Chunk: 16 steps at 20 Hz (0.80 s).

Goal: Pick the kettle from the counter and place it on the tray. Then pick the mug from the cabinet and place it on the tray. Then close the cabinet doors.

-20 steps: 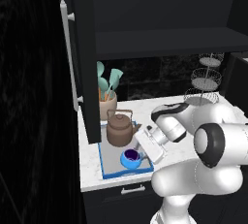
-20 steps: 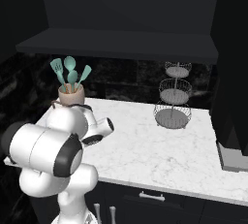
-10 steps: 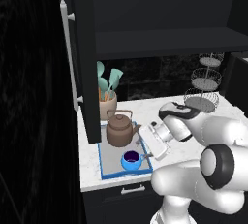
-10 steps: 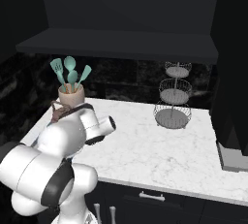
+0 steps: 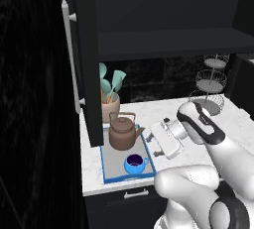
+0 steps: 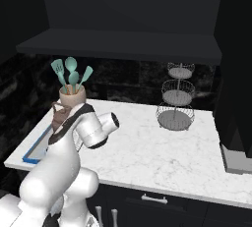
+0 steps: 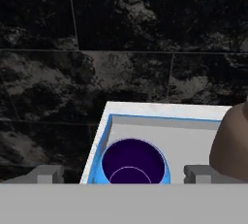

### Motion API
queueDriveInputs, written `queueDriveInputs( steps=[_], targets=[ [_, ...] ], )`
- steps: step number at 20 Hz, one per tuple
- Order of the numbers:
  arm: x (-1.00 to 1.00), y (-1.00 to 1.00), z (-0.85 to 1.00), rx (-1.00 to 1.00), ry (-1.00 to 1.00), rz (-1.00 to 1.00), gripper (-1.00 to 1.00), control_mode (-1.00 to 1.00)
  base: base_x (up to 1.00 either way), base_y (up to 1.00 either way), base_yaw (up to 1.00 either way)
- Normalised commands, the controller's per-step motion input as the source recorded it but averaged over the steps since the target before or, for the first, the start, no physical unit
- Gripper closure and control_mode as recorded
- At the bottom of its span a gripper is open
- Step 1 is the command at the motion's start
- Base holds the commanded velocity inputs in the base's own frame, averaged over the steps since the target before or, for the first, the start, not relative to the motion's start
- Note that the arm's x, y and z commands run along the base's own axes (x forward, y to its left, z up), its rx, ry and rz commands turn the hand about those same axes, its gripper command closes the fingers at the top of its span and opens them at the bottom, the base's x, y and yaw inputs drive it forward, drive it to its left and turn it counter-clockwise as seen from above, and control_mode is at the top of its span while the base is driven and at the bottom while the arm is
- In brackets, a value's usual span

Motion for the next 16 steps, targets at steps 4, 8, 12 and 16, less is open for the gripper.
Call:
queueDriveInputs(
  steps=[4, 8, 12, 16],
  targets=[
    [-0.62, -0.31, 0.57, 0.0, 0.0, -0.14, -1.0, -1.0, 0.0, 0.0, 0.0],
    [-0.63, -0.33, 0.38, 0.0, -0.05, -0.17, -1.0, -1.0, 0.0, 0.0, 0.0],
    [-0.69, -0.27, 0.13, 0.02, -0.35, -0.08, -1.0, -1.0, 0.0, 0.0, 0.0],
    [-0.43, -0.29, 0.63, 0.01, -0.25, -0.17, -1.0, -1.0, 0.0, 0.0, 0.0]
  ],
)
